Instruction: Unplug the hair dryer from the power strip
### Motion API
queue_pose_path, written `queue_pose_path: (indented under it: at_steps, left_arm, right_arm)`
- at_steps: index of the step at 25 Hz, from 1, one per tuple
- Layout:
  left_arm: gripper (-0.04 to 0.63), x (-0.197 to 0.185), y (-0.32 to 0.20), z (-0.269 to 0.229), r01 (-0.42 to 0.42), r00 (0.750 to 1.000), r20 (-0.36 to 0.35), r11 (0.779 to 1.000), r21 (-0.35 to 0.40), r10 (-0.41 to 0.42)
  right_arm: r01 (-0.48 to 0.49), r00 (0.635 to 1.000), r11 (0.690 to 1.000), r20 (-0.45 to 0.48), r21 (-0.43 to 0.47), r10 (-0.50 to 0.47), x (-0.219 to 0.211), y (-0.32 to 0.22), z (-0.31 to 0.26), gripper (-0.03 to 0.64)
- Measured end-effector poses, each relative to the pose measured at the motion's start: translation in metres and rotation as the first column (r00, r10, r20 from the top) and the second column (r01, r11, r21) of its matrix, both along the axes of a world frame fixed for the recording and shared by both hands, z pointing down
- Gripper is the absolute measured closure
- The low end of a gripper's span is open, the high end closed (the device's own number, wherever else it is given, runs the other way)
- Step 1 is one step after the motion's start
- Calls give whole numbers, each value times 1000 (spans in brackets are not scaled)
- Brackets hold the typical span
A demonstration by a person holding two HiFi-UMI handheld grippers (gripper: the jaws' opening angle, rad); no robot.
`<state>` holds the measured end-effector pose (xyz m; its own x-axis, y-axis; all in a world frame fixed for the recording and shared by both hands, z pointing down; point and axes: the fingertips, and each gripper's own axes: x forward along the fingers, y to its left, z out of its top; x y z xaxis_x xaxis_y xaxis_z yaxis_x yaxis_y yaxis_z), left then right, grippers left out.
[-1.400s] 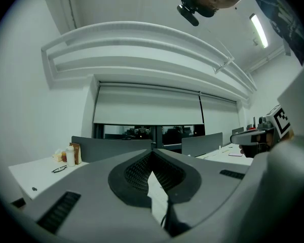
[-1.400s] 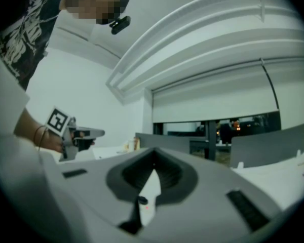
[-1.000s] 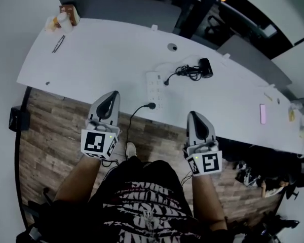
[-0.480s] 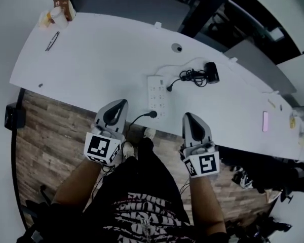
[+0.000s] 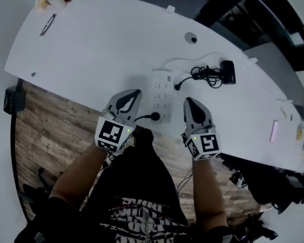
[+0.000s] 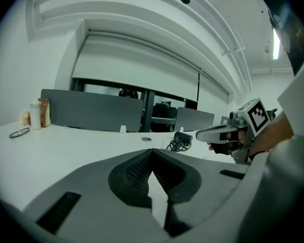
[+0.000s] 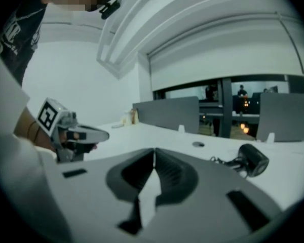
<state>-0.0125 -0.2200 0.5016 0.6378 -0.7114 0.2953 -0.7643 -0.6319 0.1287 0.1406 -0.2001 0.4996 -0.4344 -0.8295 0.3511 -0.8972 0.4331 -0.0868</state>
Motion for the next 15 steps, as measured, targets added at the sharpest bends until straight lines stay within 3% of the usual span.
queue_pose_path:
  at_steps: [4, 6, 7, 15]
  left_arm:
    - [572, 30, -9, 33, -50, 999, 10, 996, -76, 51]
    - [572, 42, -13, 48, -61, 998, 21, 993, -103, 64]
    - [572, 46, -15, 54, -61, 998, 27, 991, -117, 65]
    - [572, 68, -27, 91, -77, 995, 38, 971, -225, 87]
  right_arm:
    - [26, 1000, 991, 20, -128, -24, 6, -22, 50, 575]
    - [36, 999, 979, 41, -199, -28, 8, -34, 73, 485]
    - [36, 998, 972, 48, -232, -26, 8, -39, 83, 472]
    - [54, 994, 919, 108, -390, -12, 4, -72, 130, 475]
